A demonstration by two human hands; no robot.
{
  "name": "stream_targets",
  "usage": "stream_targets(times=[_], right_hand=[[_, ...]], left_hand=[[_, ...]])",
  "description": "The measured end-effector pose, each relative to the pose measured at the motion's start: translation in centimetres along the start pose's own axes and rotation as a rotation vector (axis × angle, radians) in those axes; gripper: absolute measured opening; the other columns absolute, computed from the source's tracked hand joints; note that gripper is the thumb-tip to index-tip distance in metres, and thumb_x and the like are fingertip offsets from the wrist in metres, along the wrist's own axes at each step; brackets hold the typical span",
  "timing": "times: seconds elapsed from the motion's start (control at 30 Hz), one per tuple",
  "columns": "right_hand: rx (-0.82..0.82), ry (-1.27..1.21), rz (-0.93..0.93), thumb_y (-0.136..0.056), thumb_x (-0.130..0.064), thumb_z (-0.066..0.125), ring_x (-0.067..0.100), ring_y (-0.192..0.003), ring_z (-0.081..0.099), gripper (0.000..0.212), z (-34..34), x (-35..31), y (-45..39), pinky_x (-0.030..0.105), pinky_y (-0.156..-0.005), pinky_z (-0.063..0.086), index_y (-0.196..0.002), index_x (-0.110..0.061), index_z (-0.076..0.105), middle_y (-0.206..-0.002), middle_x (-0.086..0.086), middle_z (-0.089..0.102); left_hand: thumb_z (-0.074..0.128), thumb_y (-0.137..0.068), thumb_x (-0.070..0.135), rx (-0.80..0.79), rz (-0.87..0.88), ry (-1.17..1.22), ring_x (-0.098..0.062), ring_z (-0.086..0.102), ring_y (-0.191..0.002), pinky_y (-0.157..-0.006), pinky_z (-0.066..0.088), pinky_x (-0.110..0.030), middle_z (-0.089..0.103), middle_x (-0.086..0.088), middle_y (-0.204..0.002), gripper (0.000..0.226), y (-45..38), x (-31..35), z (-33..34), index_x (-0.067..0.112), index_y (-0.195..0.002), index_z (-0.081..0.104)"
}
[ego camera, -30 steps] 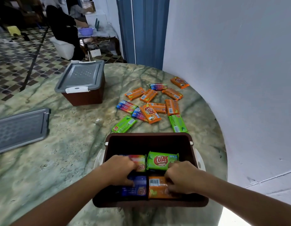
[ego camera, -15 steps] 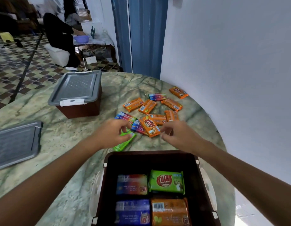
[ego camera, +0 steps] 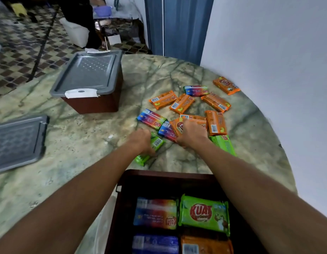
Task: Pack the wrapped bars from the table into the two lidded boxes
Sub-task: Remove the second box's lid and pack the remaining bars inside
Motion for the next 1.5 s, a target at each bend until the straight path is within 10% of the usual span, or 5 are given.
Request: stream_targets(times=[0.17, 0.5, 1.1, 1.5], right_hand=[[-0.01, -0.083, -0.056, -0.07, -0.037, 0.078, 0.029, -0.102, 0.06, 0.068, -2.0, 0.2, 1.0, 0.039, -0.083, 0.051, -0.123, -0.013, 0.043, -0.113, 0.01, 0.06], [-0.067, 0.088, -0.331, -0.068, -0.034, 0.073, 0.011, -0.083, 0.049, 0.058, -13.7, 0.3, 18.4, 0.024, -0.064, 0.038, -0.122, -0.027, 0.052, -0.107, -0.008, 0.061], [-0.217, 0.304, -0.373, -0.077, -0.011, 0.063, 0.03, -0.122, 0.044, 0.075, 1.8, 2.2, 23.0, 0.04, -0.092, 0.045, -0.143, -0.015, 0.027, -0.136, 0.009, 0.043], [-0.088, 0.236, -0.417, -0.082, -0.02, 0.055, 0.027, -0.115, 0.051, 0.053, -1.3, 1.7, 23.8, 0.038, -0.086, 0.048, -0.135, -0.019, 0.045, -0.128, 0.005, 0.051]], left_hand=[[0.08, -0.062, 0.047, 0.045, 0.002, 0.125, -0.02, 0.052, -0.088, -0.07, 0.043, -0.03, 0.061, -0.009, -0.112, 0.058, 1.1, 0.2, -2.3, 0.016, -0.101, 0.053], [0.076, -0.056, 0.049, 0.196, 0.495, -0.054, -0.018, 0.055, -0.105, -0.08, 0.041, -0.028, 0.058, 0.004, -0.116, 0.075, 17.2, 5.2, -10.8, 0.023, -0.122, 0.053], [0.06, -0.084, 0.016, 0.017, 0.484, -0.365, -0.031, 0.048, -0.113, -0.074, 0.043, -0.036, 0.052, -0.012, -0.124, 0.041, 19.3, 7.6, 2.3, 0.01, -0.123, 0.051], [0.061, -0.083, 0.045, -0.021, 0.629, -0.149, -0.022, 0.054, -0.11, -0.089, 0.048, -0.037, 0.056, -0.004, -0.12, 0.053, 19.7, 7.5, 0.6, 0.017, -0.128, 0.052]])
Point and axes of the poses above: each hand's wrist, its own y-axis away from the middle knuckle, its own z-axis out of the palm, x = y × z, the point moved 8 cm from there along -y, towards the middle knuckle
